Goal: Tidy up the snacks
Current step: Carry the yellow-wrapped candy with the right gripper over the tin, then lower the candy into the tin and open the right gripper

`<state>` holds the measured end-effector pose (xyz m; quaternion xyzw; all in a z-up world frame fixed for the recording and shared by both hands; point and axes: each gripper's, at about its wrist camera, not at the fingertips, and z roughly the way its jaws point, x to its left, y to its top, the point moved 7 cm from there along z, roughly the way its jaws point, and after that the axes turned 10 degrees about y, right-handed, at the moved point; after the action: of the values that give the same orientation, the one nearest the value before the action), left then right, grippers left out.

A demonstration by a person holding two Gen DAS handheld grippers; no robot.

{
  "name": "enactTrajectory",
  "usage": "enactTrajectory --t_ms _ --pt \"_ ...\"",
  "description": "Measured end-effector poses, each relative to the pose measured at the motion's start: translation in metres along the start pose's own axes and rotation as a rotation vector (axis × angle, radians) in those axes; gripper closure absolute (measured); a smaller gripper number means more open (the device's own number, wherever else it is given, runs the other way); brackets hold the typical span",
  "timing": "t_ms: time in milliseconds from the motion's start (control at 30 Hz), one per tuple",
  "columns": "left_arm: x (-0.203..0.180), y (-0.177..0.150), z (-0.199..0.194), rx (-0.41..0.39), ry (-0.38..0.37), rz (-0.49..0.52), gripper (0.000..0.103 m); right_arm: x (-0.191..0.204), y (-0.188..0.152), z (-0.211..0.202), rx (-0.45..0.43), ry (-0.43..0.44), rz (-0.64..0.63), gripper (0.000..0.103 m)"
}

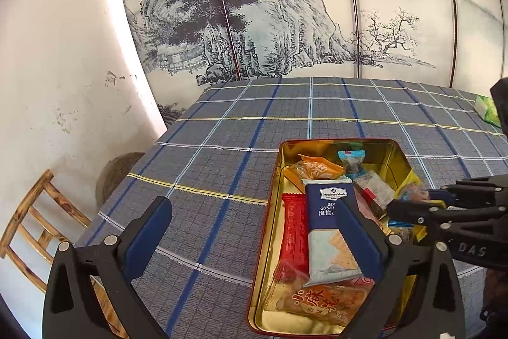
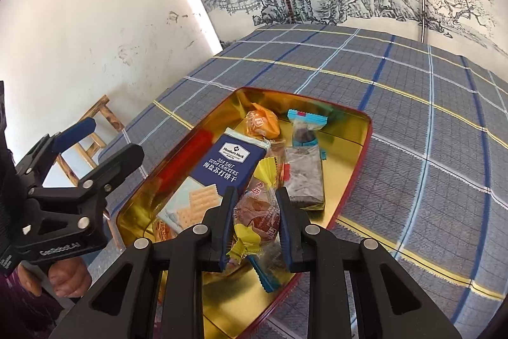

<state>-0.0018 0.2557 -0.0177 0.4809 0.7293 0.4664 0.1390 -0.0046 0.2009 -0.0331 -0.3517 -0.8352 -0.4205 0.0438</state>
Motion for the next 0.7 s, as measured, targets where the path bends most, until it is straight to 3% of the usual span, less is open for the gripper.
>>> enactTrajectory --t_ms 700 --pt "0.004 -0.001 0.013 0.038 -0.056 -0.041 0.001 -0.001 0.002 0.026 0.030 -0.025 -0.021 0.077"
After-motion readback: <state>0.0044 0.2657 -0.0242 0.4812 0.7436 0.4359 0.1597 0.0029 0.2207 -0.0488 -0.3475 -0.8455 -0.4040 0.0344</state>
